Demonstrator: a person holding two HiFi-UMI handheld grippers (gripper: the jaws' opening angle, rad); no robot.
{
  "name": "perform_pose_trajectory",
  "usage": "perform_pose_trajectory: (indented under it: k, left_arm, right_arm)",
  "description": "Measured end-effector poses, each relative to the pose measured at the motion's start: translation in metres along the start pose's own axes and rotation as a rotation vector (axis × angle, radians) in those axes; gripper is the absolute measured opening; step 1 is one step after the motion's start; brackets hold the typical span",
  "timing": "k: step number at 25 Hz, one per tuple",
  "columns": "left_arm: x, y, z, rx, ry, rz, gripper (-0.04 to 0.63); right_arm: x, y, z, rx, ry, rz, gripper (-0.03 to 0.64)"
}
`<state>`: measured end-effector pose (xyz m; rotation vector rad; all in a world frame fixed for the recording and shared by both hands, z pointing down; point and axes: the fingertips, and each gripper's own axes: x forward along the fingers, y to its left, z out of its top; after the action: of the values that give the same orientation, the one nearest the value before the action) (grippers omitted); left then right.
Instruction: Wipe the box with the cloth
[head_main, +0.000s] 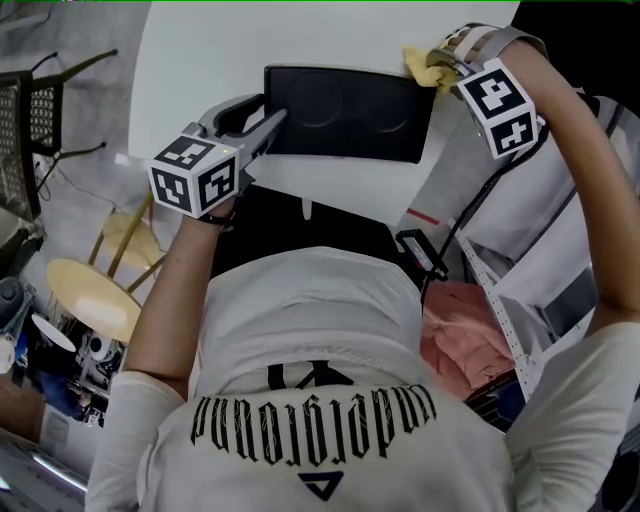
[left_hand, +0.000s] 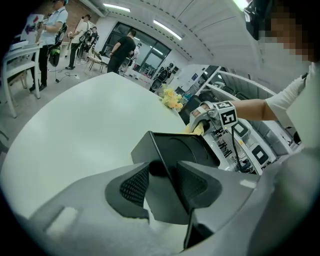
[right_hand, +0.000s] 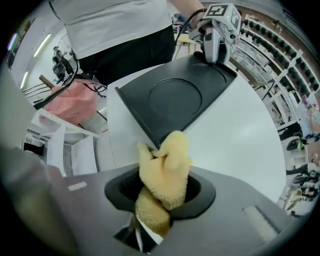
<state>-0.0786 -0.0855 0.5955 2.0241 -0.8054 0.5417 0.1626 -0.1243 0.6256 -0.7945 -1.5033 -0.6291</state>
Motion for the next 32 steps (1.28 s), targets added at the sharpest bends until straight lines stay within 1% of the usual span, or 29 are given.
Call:
perform_pose_trajectory:
  k: [2, 5, 11, 13, 22, 29, 31, 32]
  left_arm:
    - [-0.004, 0.007, 0.004, 0.002, -0.001, 0.008, 0.189]
    - [-0.007, 0.014, 0.009, 0.003, -0.008, 0.020, 0.188]
    - [-0.007, 0.022, 0.010, 0.011, -0.012, 0.039, 0.184]
    - [-0.009, 0.020, 0.012, 0.017, -0.017, 0.043, 0.184]
    - [-0.014, 0.014, 0.019, 0.036, -0.024, 0.053, 0.184]
    - [-0.011, 0.013, 0.018, 0.046, -0.018, 0.050, 0.184]
    - [-0.009, 0.012, 0.017, 0.048, -0.017, 0.048, 0.184]
    - [-0.009, 0.013, 0.017, 0.049, -0.016, 0.046, 0.184]
  right_arm:
    - [0.000, 0.002, 0.004, 0.063, -0.029, -0.010, 0.129]
    - [-0.005, -0.004, 0.016, 0.206, -0.088, -0.064, 0.130]
    - [-0.002, -0.011, 0.030, 0.614, -0.205, -0.198, 0.130]
    - [-0.006, -0.005, 0.039, 0.723, -0.241, -0.236, 0.130]
    - [-0.007, 0.028, 0.085, 1.010, -0.347, -0.329, 0.130]
    - [-0.003, 0.048, 0.111, 1.229, -0.417, -0.363, 0.129]
    - [-0.003, 0.049, 0.115, 1.305, -0.445, -0.377, 0.129]
    - [-0.003, 0.048, 0.116, 1.360, -0.462, -0.385, 0.129]
